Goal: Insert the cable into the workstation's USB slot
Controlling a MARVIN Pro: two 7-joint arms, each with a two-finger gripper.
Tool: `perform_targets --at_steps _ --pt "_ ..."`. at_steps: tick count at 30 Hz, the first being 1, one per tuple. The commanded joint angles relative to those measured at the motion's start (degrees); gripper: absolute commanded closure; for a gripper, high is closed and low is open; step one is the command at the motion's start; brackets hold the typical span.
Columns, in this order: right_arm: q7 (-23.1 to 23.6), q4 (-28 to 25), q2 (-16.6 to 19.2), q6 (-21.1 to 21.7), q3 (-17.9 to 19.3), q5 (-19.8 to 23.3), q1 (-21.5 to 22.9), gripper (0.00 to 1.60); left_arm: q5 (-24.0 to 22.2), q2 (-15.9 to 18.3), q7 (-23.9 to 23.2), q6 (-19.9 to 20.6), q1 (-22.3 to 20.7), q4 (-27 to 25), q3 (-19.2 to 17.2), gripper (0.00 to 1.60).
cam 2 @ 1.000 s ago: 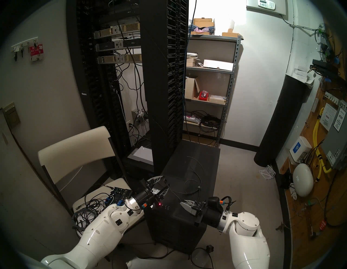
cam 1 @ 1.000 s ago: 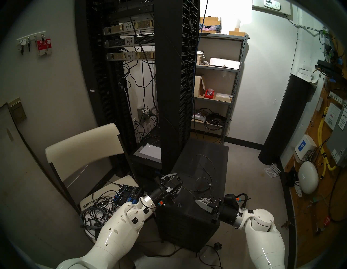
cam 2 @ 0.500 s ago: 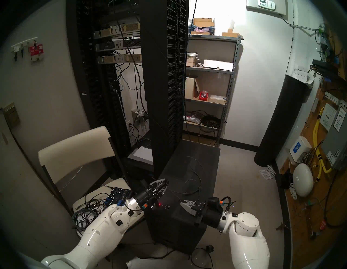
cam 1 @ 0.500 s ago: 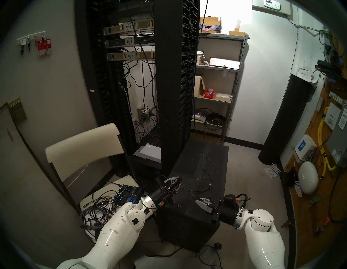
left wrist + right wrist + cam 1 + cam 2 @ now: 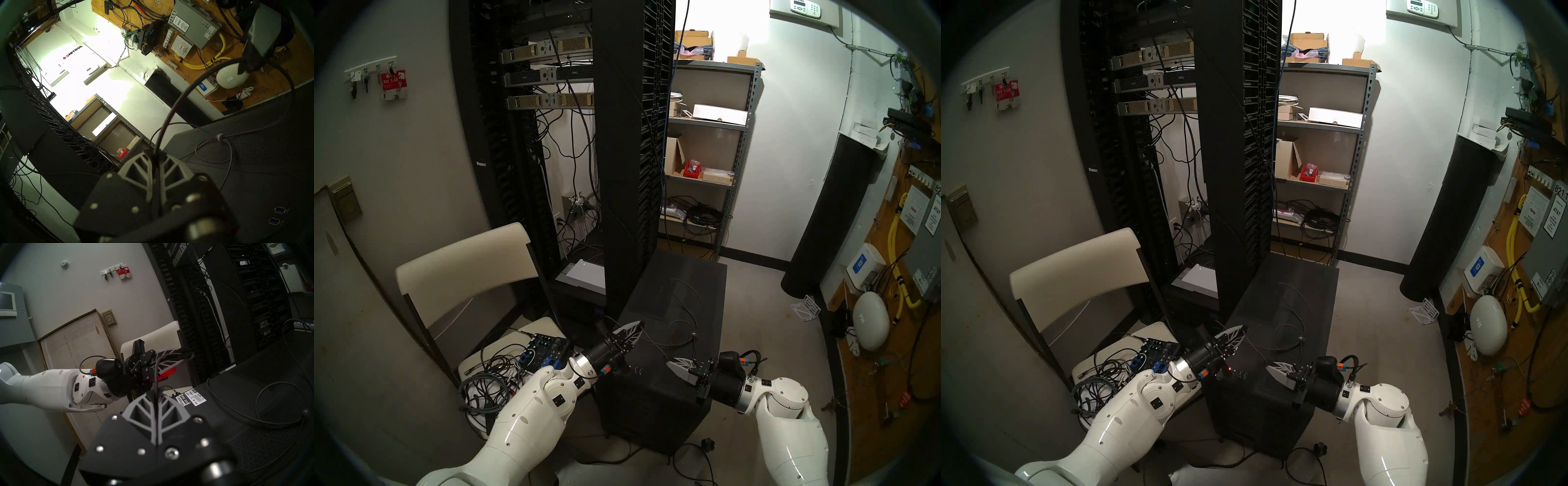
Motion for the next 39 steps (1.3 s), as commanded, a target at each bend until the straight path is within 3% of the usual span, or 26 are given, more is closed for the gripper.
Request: perform_targets --at_steps 1,3,4,5,7,8,9,10,20,21,24,25,26,28,29,36,39 --pt "-0.01 -0.77 -0.67 -0.21 0.56 1.07 0.82 1.6 -2.02 0.03 -1.13 -1.35 -0.1 -1.02 0.02 1.6" --pt "0.26 -0.83 -0.7 -0.41 0.61 1.18 0.95 1.32 -2.56 -0.04 -1.47 -1.55 -0.02 -1.04 -0.08 1.6" --pt "0.16 -1.01 -0.84 -0.73 0.71 1.12 0.87 0.96 -3.37 -0.06 -2.15 -1.53 0.1 -1.24 -0.13 1.6" --pt "0.23 -1.08 -0.86 -0.7 0.74 1.12 0.87 0.82 -3.38 -0.05 -2.22 -1.46 0.17 -1.4 -0.16 1.6" --pt "0.05 -1.49 -0.96 -1.64 0.8 0.68 0.65 0.38 -4.6 -0.07 -3.32 -1.41 0.28 -1.61 -0.25 1.6" --pt "0.13 -1.59 -1.04 -1.44 0.96 0.89 0.65 0.31 -4.61 -0.05 -3.42 -1.34 0.34 -1.75 -0.27 1.6" --pt "0.17 -1.66 -1.08 -1.58 1.06 0.92 0.63 0.09 -5.48 -0.02 -4.34 -1.01 0.48 -2.07 -0.31 1.6" --pt "0.14 -1.73 -1.2 -1.7 1.29 1.06 0.59 0.0 -6.33 0.0 -5.29 -0.53 0.68 -2.54 -0.38 1.6" --pt "1.08 -3.04 -1.83 -4.16 3.01 1.93 -0.12 0.0 -16.65 0.52 -16.1 4.89 3.28 -7.55 -1.05 1.6" --pt "1.21 -3.33 -1.95 -4.06 3.23 2.21 -0.18 0.04 -17.72 0.65 -15.62 5.28 3.52 -7.61 -0.72 1.6" --pt "2.07 -3.9 -2.07 -4.1 3.75 2.98 -0.25 0.17 -21.81 0.65 -19.9 7.67 4.58 -8.73 -1.48 1.6" --pt "2.26 -4.14 -2.06 -3.89 3.85 3.1 -0.34 0.26 -22.87 0.9 -20.72 8.56 4.82 -9.09 -1.37 1.6" --pt "2.5 -4.41 -2.1 -3.72 3.94 3.26 -0.46 0.46 -24.16 0.93 -22.32 9.71 5.19 -9.63 -1.69 1.6" --pt "3.59 -4.56 -2.02 -3.47 3.98 3.81 -0.66 0.58 -26.41 1.36 -24.72 11.55 5.51 -10.29 -1.84 1.6" --pt "3.66 -4.87 -2.15 -3.45 4.05 3.85 -0.92 0.83 -27.64 1.31 -25.39 11.83 5.64 -10.36 -2.06 1.6" --pt "6.87 -5.46 -1.65 -2.09 3.01 4.46 -1.85 1.02 -36.83 0.64 -30.99 15.8 6.89 -11.58 -3.37 1.6" --pt "7.81 -5.47 -1.36 -1.45 2.4 4.22 -2.06 1.6 -40.5 0.31 -33.05 17.33 7.26 -11.96 -3.84 1.6"
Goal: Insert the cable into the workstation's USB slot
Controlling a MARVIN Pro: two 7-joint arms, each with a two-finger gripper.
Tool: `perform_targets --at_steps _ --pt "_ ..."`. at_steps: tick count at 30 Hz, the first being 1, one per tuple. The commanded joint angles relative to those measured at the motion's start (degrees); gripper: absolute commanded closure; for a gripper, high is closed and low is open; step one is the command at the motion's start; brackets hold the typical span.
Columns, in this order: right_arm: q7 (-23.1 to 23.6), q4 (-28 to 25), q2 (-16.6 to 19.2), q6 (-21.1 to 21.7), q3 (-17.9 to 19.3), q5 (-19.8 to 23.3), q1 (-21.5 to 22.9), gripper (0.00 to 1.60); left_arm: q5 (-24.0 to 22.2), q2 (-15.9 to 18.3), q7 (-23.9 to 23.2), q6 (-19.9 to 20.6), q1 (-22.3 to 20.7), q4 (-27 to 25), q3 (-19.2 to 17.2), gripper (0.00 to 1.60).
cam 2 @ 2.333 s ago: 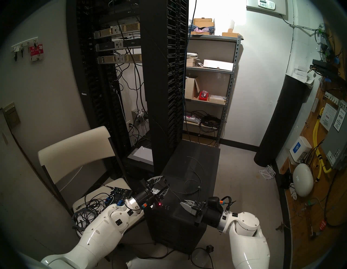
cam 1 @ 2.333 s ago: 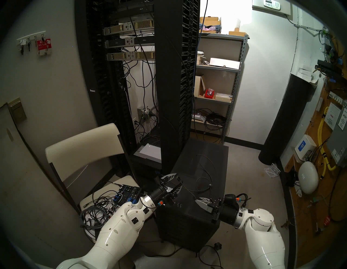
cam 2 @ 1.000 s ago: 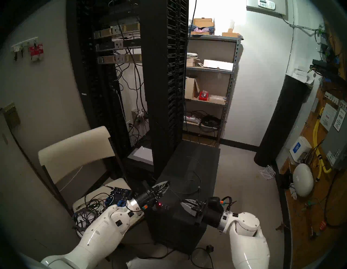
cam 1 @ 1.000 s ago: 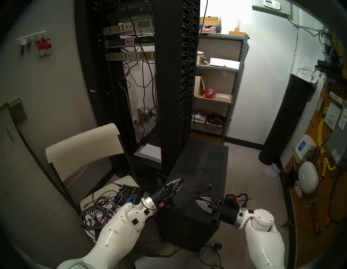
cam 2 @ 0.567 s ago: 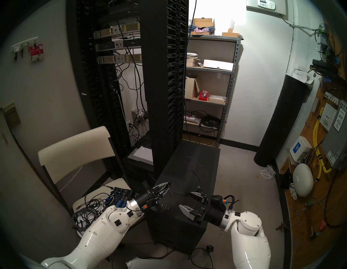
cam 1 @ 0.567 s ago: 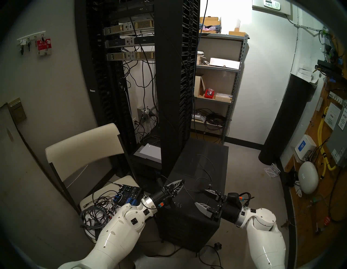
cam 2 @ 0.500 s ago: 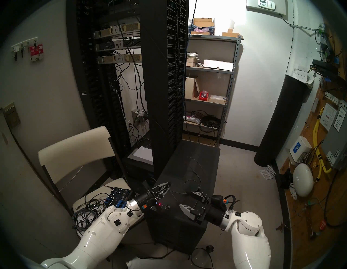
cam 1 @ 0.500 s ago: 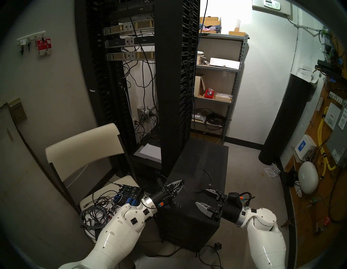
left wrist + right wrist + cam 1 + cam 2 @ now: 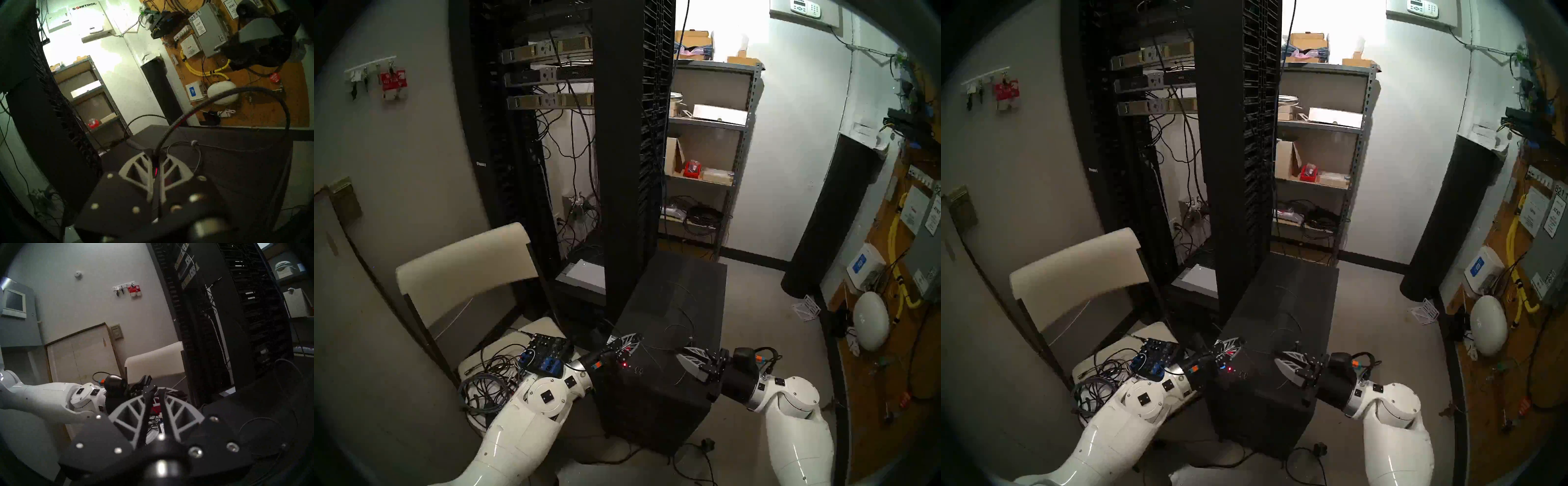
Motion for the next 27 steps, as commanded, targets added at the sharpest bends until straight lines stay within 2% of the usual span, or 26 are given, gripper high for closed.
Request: perform_targets --at_steps 1,9,18,21,27 --pt "3.59 -1.31 1.04 2.07 -2.0 0.57 -0.28 1.6 -7.87 -1.01 -3.97 2.76 0.82 -2.68 -0.84 1.6" --pt "5.47 -0.3 2.83 3.67 -3.93 -1.41 -0.9 1.6 -12.88 -1.19 -7.81 5.89 1.2 -4.09 -1.0 1.6" --pt "6.78 1.37 3.68 4.84 -5.38 -2.87 -0.96 1.6 -13.31 -1.23 -8.87 7.36 1.71 -4.34 -0.98 1.6" --pt "5.96 1.58 3.76 5.65 -5.85 -4.18 -1.06 1.6 -13.34 -1.2 -9.15 7.77 1.7 -4.16 -1.05 1.6" --pt "3.32 3.44 2.72 3.57 -5.76 -6.45 -0.45 1.6 -13.85 -1.41 -9.19 9.18 2.24 -4.26 -1.55 1.6"
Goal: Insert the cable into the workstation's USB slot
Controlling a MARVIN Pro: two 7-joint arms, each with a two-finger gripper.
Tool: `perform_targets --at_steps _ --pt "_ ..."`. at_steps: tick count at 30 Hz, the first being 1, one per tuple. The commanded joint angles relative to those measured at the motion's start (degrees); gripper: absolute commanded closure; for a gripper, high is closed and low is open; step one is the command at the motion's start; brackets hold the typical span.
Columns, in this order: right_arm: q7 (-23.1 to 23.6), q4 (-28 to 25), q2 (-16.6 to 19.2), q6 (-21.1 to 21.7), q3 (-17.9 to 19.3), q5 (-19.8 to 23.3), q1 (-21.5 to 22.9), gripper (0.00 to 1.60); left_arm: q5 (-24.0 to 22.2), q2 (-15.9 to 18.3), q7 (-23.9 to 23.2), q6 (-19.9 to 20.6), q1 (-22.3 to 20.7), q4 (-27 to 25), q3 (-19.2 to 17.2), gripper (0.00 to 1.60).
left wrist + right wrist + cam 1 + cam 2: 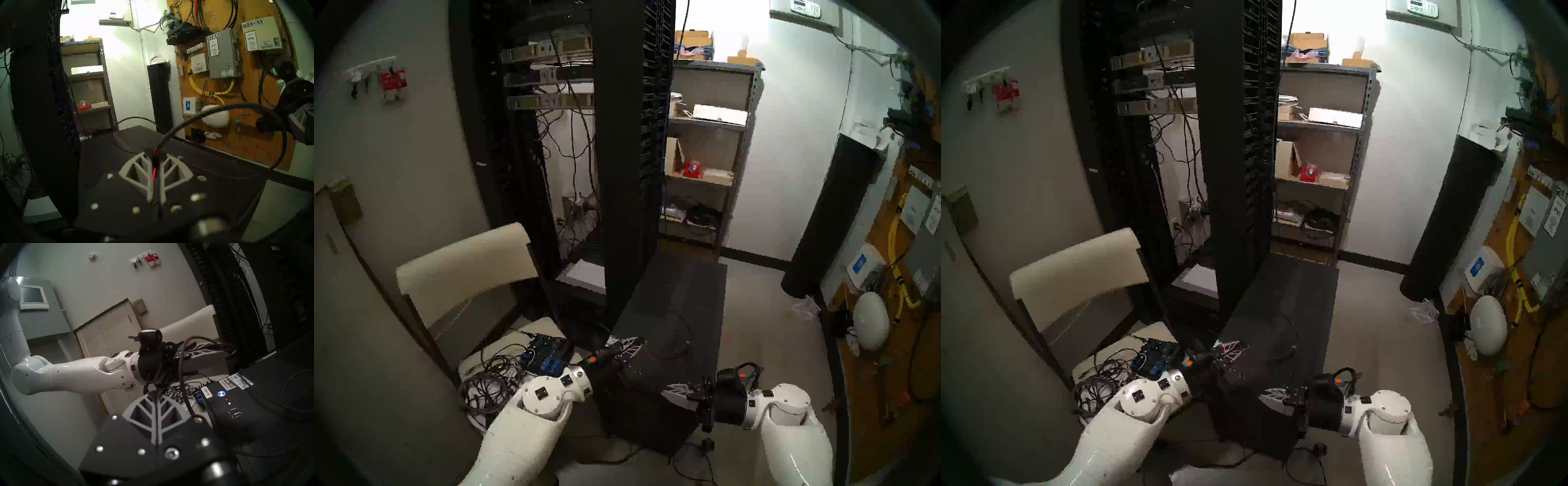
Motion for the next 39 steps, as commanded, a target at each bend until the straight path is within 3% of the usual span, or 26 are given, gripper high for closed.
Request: perform_targets --at_steps 1,14,28,39 --pt "-3.49 0.99 -1.34 -2.46 -0.01 -1.87 0.89 1.6 -1.18 -0.56 0.08 1.48 0.3 -1.52 -0.44 1.6" --pt "-6.71 4.1 -2.61 -7.8 0.95 -3.17 3.44 1.6 -1.8 -2.61 3.42 5.59 3.8 -4.48 -1.59 1.6" --pt "-7.65 6.64 -3.34 -11.1 2.02 -2.96 5.21 1.6 -5.65 -3.63 3.11 8.54 6.56 -7.4 -1.86 1.6" --pt "-7.36 7.61 -3.47 -12.09 2.44 -2.83 6.1 1.6 -5.32 -3.74 3.29 6.64 6.52 -4.87 -2.0 1.6"
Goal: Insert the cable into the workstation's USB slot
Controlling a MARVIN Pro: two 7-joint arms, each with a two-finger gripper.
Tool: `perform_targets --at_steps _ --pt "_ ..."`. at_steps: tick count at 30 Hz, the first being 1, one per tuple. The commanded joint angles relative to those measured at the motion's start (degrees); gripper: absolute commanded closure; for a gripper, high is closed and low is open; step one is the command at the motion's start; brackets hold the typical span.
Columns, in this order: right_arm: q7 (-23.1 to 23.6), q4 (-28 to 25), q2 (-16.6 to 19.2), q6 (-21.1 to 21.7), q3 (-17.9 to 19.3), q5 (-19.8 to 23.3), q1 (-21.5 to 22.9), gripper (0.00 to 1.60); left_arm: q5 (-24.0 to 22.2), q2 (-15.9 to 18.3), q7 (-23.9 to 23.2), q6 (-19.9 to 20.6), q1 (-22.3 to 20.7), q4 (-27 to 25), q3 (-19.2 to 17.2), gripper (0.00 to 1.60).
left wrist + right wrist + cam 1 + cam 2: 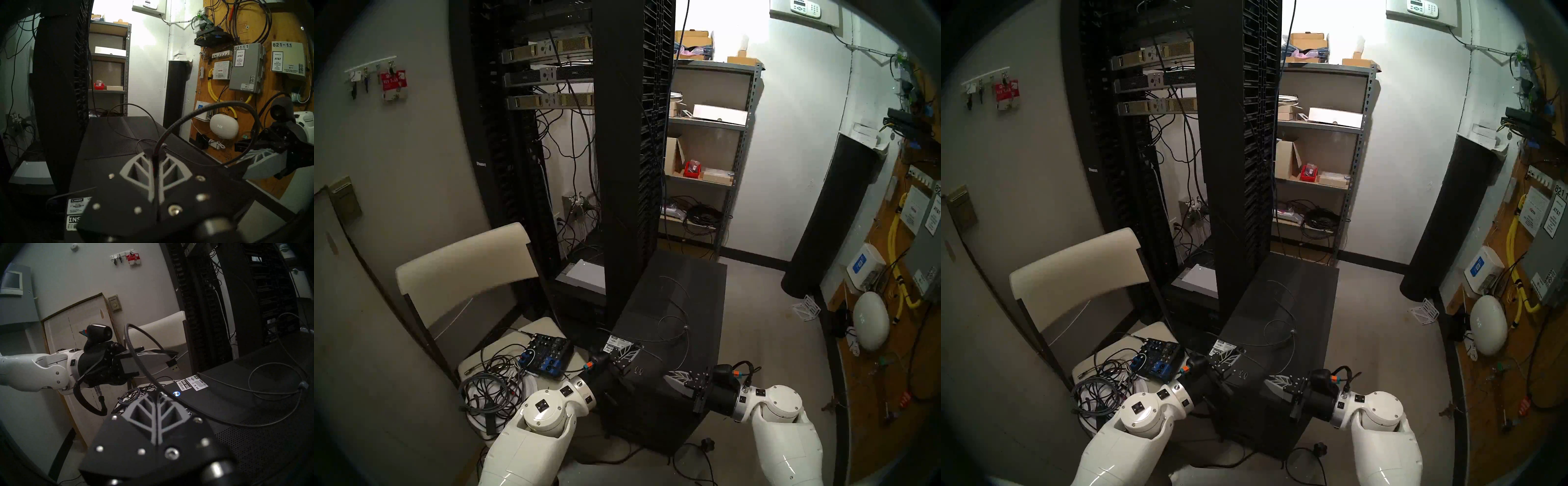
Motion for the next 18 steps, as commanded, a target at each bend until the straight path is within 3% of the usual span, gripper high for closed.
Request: perform_targets --at_steps 1,18 --pt "0.44 -0.29 -0.45 -0.66 0.03 0.87 1.4 1.6 0.21 -0.68 0.3 -2.13 -0.47 0.69 0.21 1.6" --pt "0.2 0.0 -0.84 -1.46 0.34 -0.14 1.83 1.6 1.69 -0.04 0.97 -3.71 0.48 1.02 0.52 1.6"
